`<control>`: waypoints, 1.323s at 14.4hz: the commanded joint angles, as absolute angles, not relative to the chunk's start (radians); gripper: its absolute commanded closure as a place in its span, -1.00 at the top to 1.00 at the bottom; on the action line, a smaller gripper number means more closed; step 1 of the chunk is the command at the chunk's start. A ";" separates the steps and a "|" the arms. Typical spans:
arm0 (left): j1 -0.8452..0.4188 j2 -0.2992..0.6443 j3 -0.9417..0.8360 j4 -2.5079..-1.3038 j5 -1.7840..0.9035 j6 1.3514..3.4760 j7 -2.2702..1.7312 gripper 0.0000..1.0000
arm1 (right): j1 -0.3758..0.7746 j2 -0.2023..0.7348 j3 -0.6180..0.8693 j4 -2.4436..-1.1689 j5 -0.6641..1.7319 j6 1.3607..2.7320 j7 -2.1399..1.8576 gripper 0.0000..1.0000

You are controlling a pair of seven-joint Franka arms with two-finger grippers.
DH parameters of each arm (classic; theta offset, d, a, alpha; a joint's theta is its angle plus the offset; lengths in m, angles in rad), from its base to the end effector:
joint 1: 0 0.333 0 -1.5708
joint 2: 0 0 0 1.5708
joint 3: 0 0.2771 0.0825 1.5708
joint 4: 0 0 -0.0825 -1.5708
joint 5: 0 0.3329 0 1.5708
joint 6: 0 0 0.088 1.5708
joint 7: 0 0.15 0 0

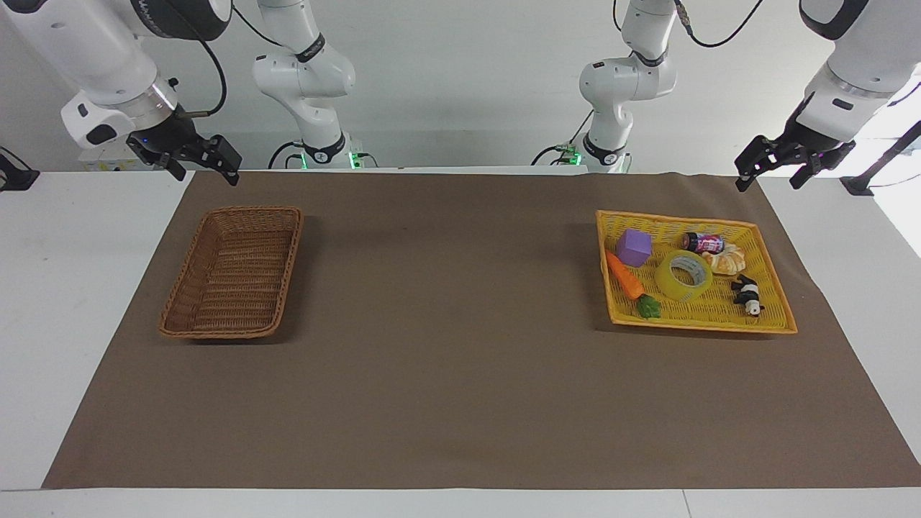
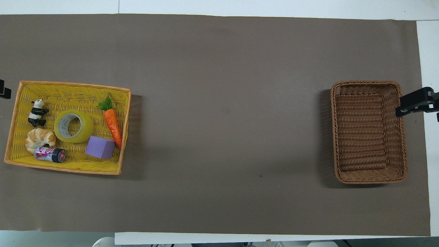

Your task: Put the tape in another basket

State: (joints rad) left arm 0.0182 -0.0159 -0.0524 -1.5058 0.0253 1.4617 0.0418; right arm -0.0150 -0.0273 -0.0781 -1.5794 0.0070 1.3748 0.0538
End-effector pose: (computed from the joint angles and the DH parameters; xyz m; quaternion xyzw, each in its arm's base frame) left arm 0.4868 -0.0128 0.5681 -0.9991 0.0368 0.0142 0.0130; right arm 0.4644 -0.0426 0.5378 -0.9934 0.0726 0.0885 0.0063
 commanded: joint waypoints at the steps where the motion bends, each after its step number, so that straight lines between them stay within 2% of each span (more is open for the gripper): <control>1: 0.014 -0.043 -0.055 -1.542 0.029 1.494 0.038 1.00 | -0.023 -0.046 -0.071 -1.601 -0.002 1.374 0.046 1.00; 8: 0.018 -0.066 -0.054 -1.591 0.037 1.515 0.037 1.00 | -0.023 -0.046 -0.071 -1.601 -0.002 1.374 0.046 1.00; 9: 0.026 -0.083 -0.054 -1.632 0.037 1.558 0.037 1.00 | -0.023 -0.046 -0.071 -1.601 -0.002 1.374 0.046 1.00; 12: 0.077 -0.225 -0.054 -2.036 0.037 1.916 0.048 1.00 | -0.023 -0.046 -0.071 -1.601 -0.002 1.374 0.046 1.00; 13: 0.099 -0.236 -0.054 -2.125 0.037 2.009 0.049 1.00 | -0.023 -0.046 -0.071 -1.601 -0.002 1.374 0.046 1.00; 15: 0.124 -0.213 -0.054 -2.203 0.037 2.094 0.096 0.98 | -0.023 -0.046 -0.071 -1.601 -0.002 1.374 0.046 1.00; 18: 0.176 -0.140 -0.055 -2.226 0.037 2.157 0.233 0.93 | -0.023 -0.046 -0.071 -1.601 -0.002 1.374 0.046 1.00; 19: 0.176 -0.097 -0.054 -2.227 0.037 2.192 0.224 0.82 | -0.023 -0.046 -0.071 -1.601 -0.002 1.374 0.046 1.00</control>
State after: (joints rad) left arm 0.1562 -0.1424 -0.0468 -2.2141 0.0289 2.1309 0.1970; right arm -0.0150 -0.0273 -0.0781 -1.5794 0.0070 1.3748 0.0538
